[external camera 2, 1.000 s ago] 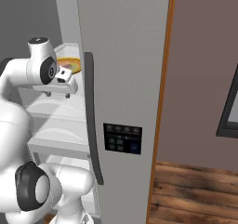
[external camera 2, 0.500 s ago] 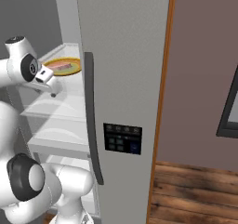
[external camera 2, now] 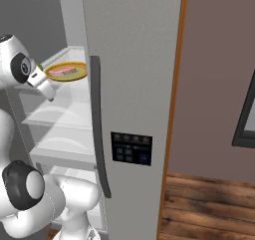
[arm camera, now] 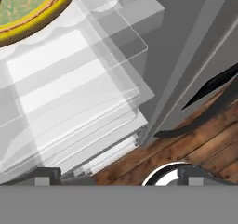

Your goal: Retrieve the steak from the fridge and place it on the cutting board.

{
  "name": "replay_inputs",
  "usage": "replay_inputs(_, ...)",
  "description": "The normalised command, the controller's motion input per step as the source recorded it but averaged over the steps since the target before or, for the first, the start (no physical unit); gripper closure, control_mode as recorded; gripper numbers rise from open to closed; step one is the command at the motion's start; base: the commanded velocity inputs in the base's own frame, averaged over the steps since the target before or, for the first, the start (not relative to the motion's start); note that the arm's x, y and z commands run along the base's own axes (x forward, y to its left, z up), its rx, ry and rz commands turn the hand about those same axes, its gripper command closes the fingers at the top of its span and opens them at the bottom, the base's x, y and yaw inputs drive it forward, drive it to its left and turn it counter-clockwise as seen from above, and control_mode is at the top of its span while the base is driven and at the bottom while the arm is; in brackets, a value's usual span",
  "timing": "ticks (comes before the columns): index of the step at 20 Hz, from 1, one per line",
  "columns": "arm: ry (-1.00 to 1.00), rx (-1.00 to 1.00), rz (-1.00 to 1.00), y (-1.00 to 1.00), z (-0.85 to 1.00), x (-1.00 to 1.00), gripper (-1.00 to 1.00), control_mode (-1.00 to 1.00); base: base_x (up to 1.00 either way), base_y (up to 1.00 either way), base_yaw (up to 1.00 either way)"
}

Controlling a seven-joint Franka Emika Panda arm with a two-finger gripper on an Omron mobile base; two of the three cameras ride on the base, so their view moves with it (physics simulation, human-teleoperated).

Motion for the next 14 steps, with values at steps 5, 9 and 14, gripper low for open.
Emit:
replay_inputs(5,-0.19,0.14,-0.15,0.0,0.07,0.13,-1.0,-1.0,0.0,0.0,0.0)
replay_inputs(9,-0.17,0.09,-0.11,0.0,0.04,0.29,-1.0,-1.0,0.0,0.0,0.0)
replay_inputs(14,-0.07,0.0,-0.04,0.0,0.64,0.05,-1.0,-1.0,0.0,0.0,0.0)
